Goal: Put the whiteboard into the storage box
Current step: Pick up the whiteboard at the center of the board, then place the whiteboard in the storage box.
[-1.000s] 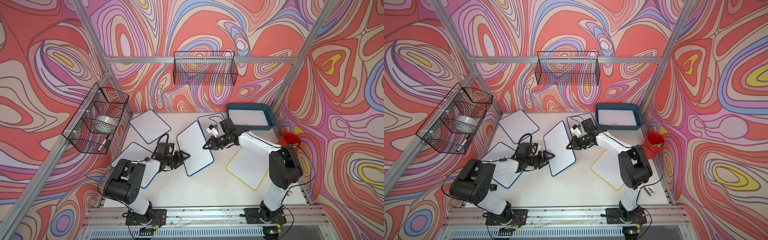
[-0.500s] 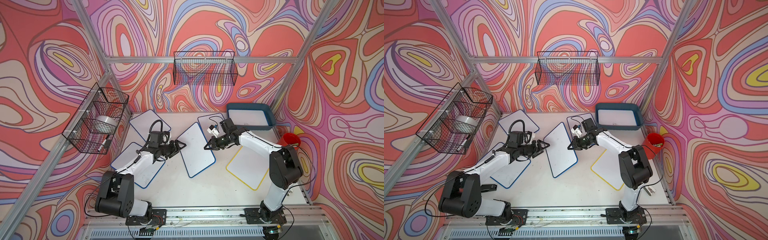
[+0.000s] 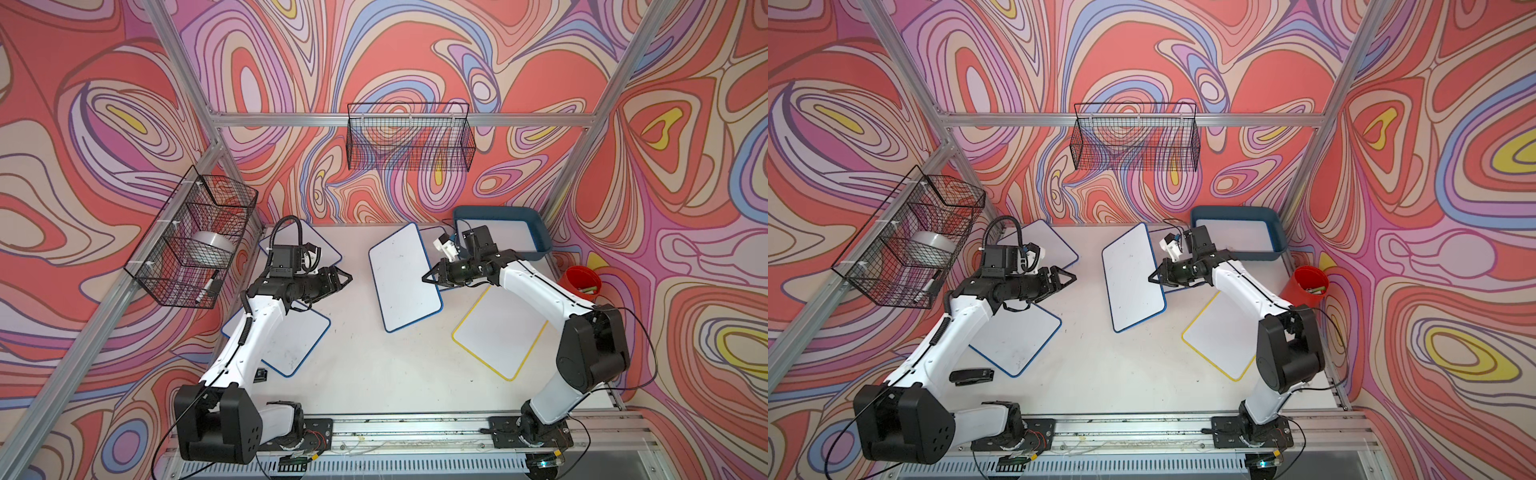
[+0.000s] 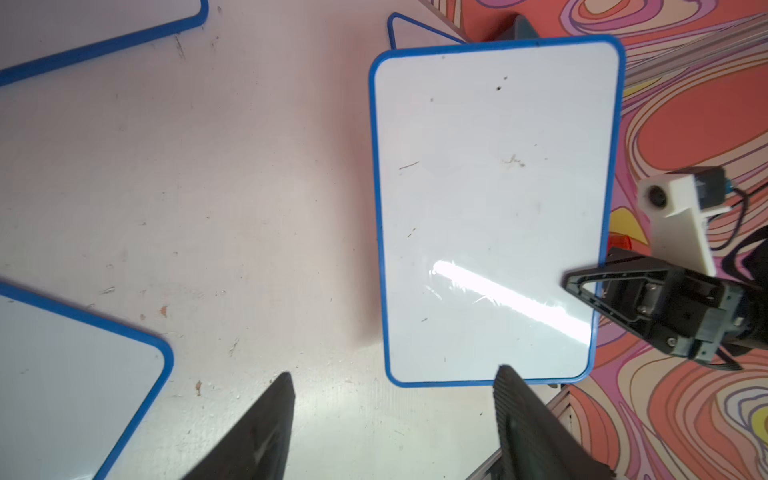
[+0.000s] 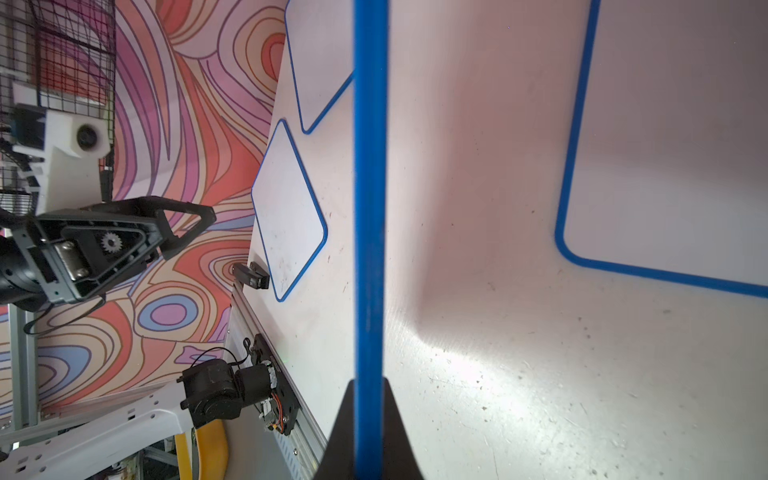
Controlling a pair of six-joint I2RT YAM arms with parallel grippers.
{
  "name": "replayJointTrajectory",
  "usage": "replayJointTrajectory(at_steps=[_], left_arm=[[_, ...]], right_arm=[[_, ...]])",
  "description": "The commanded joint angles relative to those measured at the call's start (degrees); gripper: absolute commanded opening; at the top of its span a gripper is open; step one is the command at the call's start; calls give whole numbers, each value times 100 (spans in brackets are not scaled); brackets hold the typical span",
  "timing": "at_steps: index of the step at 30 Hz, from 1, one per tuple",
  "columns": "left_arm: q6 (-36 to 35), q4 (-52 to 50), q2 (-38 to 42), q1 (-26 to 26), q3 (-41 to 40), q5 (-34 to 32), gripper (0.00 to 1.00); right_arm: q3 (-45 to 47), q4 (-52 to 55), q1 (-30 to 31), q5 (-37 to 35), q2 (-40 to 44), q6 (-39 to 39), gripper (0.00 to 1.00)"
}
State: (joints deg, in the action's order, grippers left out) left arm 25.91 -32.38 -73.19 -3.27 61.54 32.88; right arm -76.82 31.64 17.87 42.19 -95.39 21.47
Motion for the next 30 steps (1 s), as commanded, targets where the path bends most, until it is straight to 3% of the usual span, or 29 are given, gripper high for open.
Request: replayJointTrajectory(at_steps=[1, 3, 6, 10, 17, 23, 30], left_arm=[[-549, -296, -108, 50, 194, -364, 72], [-530, -155, -270, 135, 167, -397, 72], [-241, 127, -506, 473, 32, 476, 71], [63, 406, -551, 834, -283, 955, 71], [36, 302, -436, 932, -444, 920, 71], [30, 286, -499, 928, -406, 988, 71], [125, 353, -651, 925, -437, 1246, 71]], right_arm=[[-84, -421, -239, 133, 316, 90, 0], [-168, -383, -397, 139, 403, 169, 0], [-200, -437, -630, 83, 608, 243, 0], [-52, -800, -993, -90, 829, 559, 0], [291, -1948, -1758, -201, 846, 1438, 0], [883, -3715, -2416, -241, 545, 2918, 0], [1074, -4416, -2569, -834, 232, 3519, 0]])
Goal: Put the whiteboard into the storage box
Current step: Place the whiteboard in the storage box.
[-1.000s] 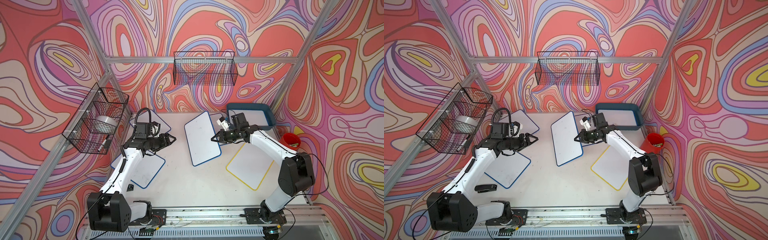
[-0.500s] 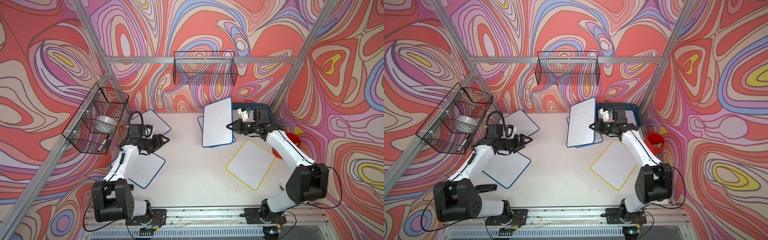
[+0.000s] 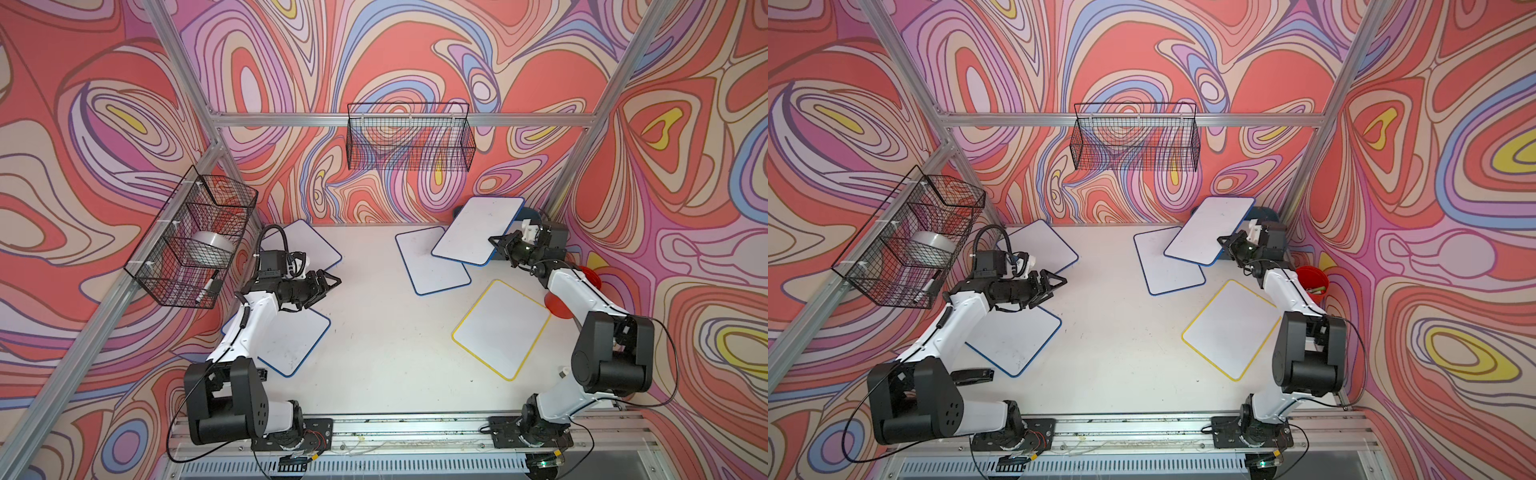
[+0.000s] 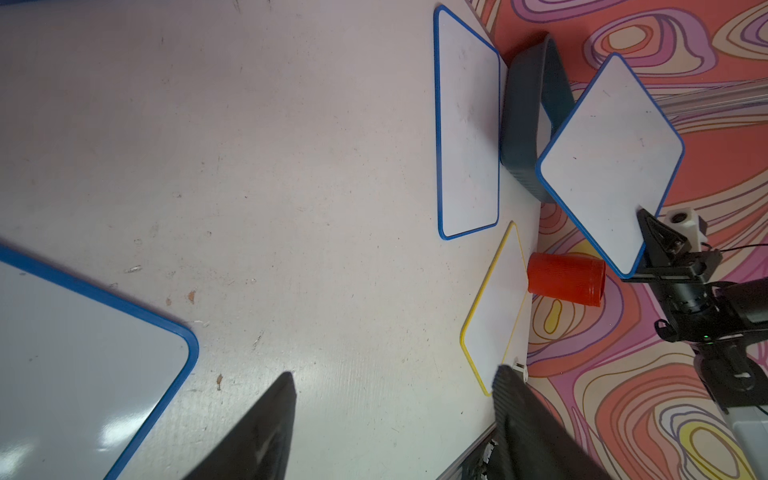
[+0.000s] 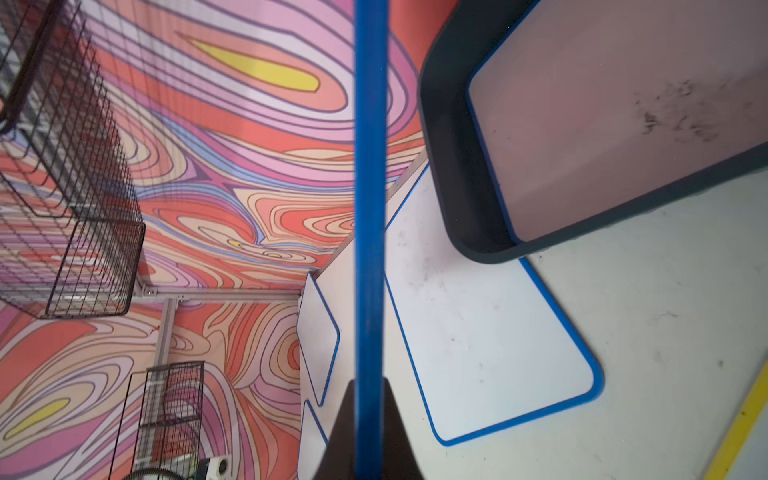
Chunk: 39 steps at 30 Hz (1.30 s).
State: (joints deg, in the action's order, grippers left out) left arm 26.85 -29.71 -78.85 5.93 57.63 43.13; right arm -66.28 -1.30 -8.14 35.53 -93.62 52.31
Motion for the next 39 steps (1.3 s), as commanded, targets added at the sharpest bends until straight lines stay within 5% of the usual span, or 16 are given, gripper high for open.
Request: replayJointTrajectory(at_steps=[1, 16, 29, 39], left_arm=[[31, 76, -87, 11, -41, 222, 71], [106, 124, -183, 11, -78, 328, 71], [92, 69, -210, 12, -32, 327, 71], [117, 93, -199, 17, -32, 419, 71]], right_arm=[[58, -1196, 24, -260, 43, 483, 0], [823, -2415, -122, -1821, -41, 1581, 0], [973, -2945, -169, -2378, -487, 2278, 0], [1252, -2252, -170, -3553, 47, 2482, 0]])
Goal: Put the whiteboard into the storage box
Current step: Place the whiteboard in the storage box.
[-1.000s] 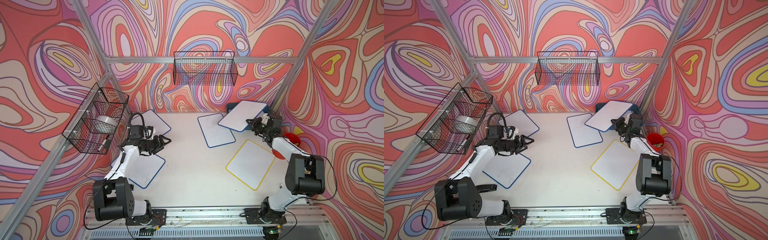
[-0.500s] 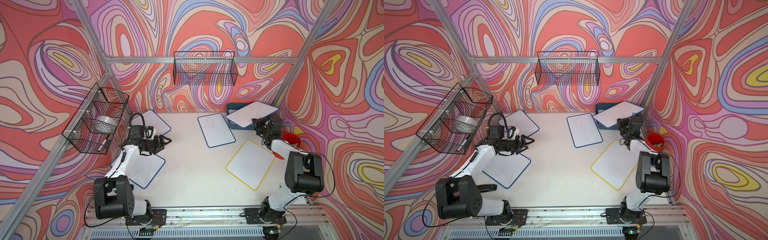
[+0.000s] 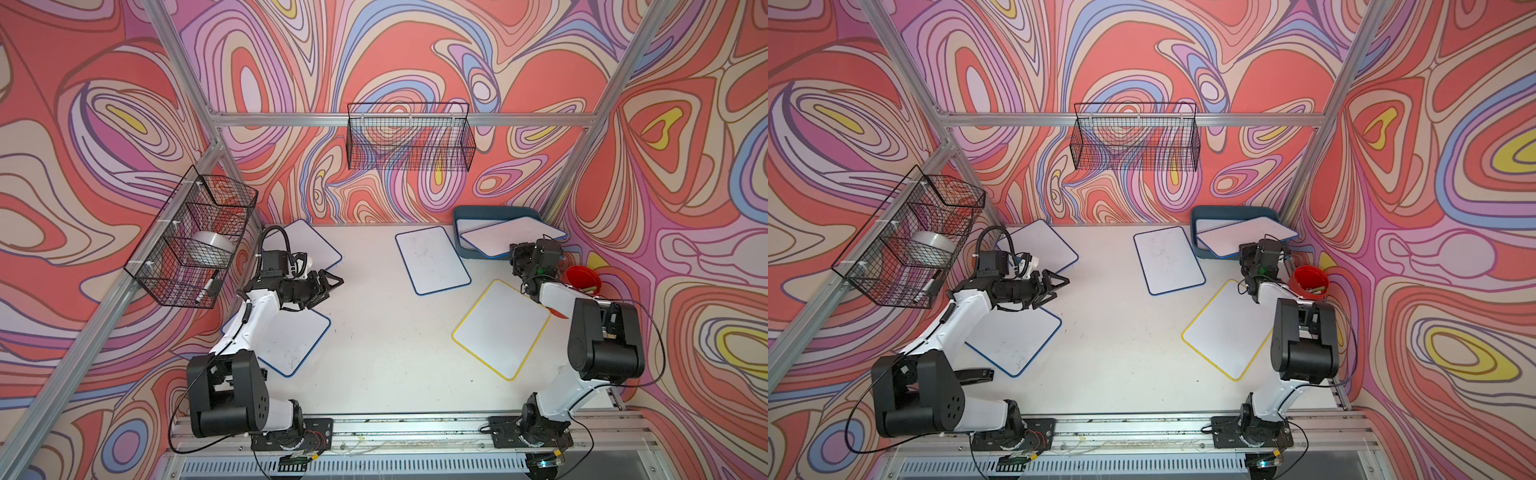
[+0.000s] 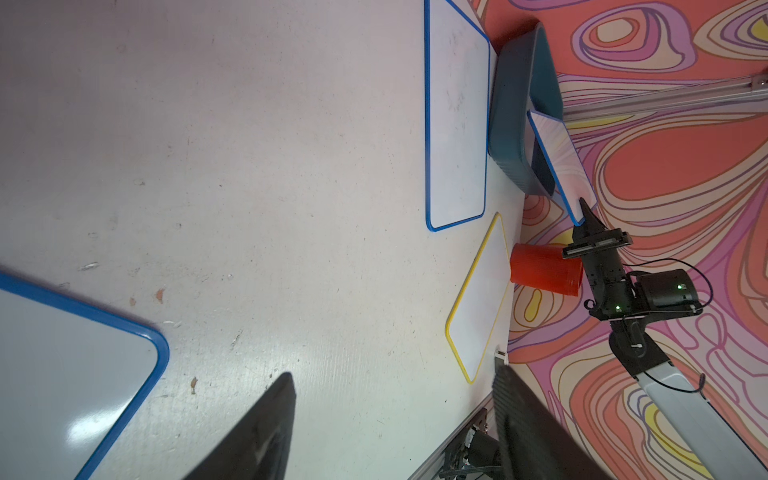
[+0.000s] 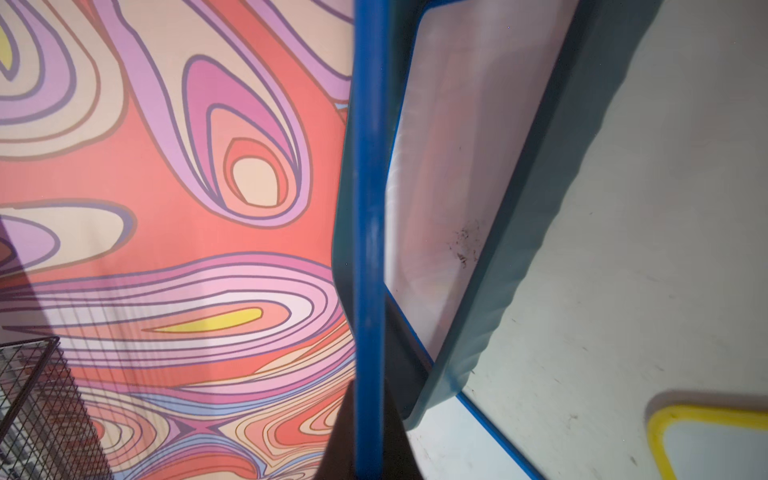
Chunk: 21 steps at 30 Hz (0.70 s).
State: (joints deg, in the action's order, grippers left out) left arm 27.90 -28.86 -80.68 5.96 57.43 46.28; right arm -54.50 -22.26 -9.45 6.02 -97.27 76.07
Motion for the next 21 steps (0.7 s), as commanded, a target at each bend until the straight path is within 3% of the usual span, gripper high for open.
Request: replayJointTrajectory(at_steps=[1, 9, 14, 21], left_arm=[[5, 9, 0, 18, -12, 95, 71], [-13, 1, 38, 24, -12, 118, 71], [-56, -66, 42, 28, 5, 73, 71], [-134, -171, 62, 35, 71, -68, 71]], right_arm=[[118, -68, -39, -743, 482, 130, 0], [-91, -14, -37, -394, 296, 60, 0], [-157, 0, 9, -341, 144, 79, 6], [-630, -36, 145, 261, -388, 75, 17]])
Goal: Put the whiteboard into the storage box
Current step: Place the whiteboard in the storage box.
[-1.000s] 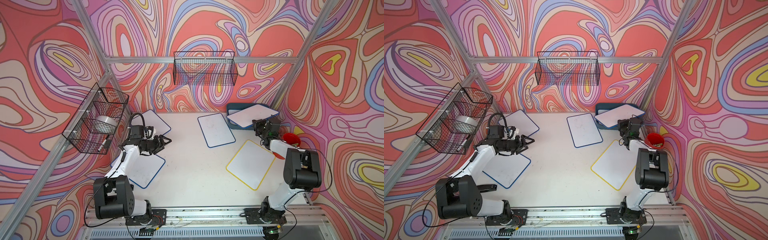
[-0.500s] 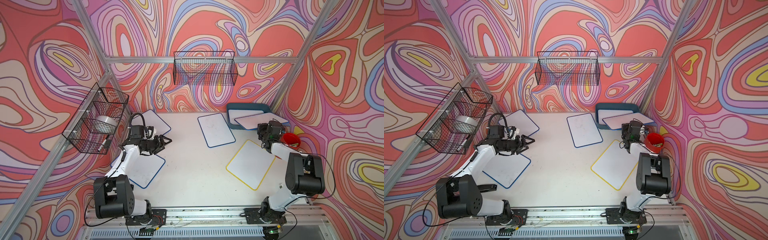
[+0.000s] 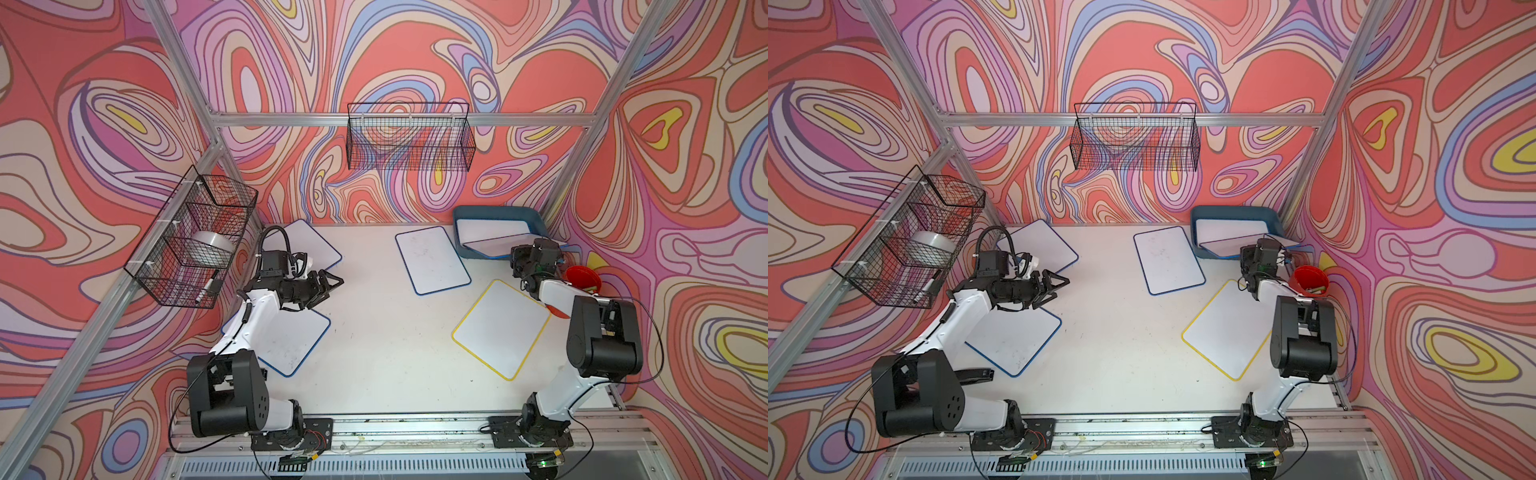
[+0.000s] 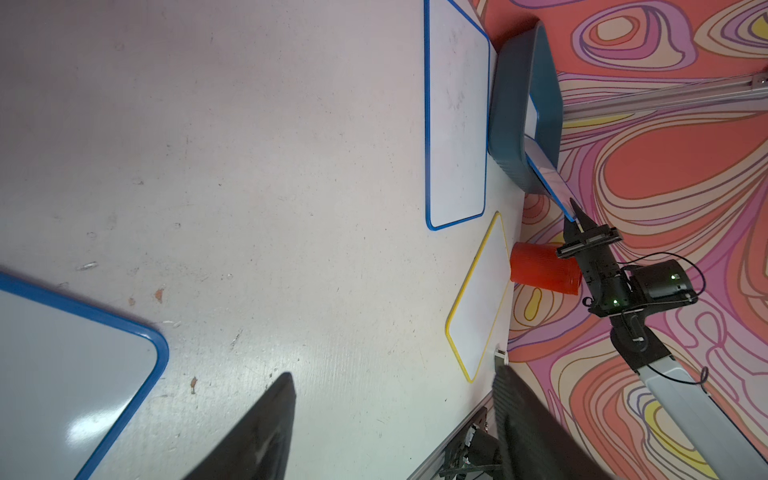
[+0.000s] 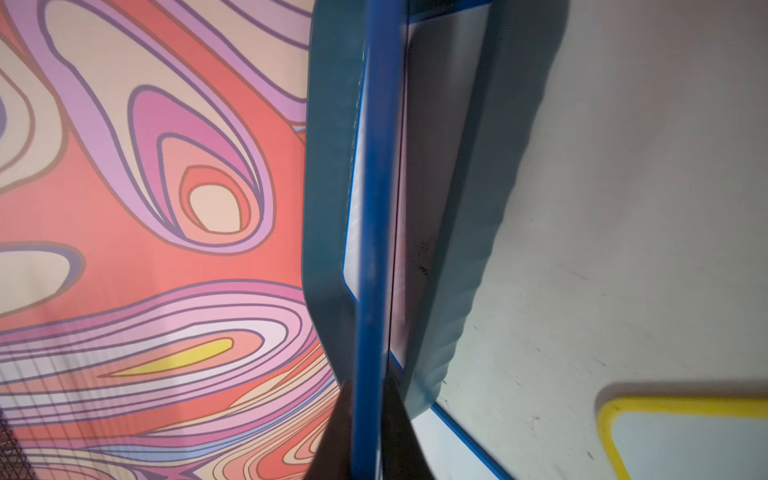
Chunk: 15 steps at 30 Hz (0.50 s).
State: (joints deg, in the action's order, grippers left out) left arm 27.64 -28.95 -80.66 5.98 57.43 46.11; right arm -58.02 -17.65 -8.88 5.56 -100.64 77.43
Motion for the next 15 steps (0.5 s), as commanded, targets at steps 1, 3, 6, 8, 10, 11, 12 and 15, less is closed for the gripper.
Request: replayJointTrajectory(at_steps=[1, 3, 6, 8, 10, 11, 12, 15], left_arm=[[-109, -172, 59, 30, 62, -54, 71], [-125, -180, 51, 28, 66, -57, 71], [-153, -199, 33, 41, 127, -76, 71], [-171, -216, 42, 42, 119, -93, 71], [-180, -225, 42, 36, 94, -106, 71], [-180, -221, 35, 40, 93, -111, 71], [-180, -216, 18, 40, 101, -111, 71], [-188, -250, -45, 46, 137, -71, 71]], right_arm=[[-302, -523, 110, 326, -59, -61, 18], [-340, -592, 131, 409, -257, -74, 19], [-439, -608, 146, 533, -365, -133, 20], [-502, -595, 159, 589, -440, -183, 21], [-560, -606, 159, 714, -536, -178, 22], [-578, -621, 167, 767, -577, -168, 23], [-637, -633, 175, 852, -647, -179, 24], [-956, -487, 185, 1214, -916, -336, 26]])
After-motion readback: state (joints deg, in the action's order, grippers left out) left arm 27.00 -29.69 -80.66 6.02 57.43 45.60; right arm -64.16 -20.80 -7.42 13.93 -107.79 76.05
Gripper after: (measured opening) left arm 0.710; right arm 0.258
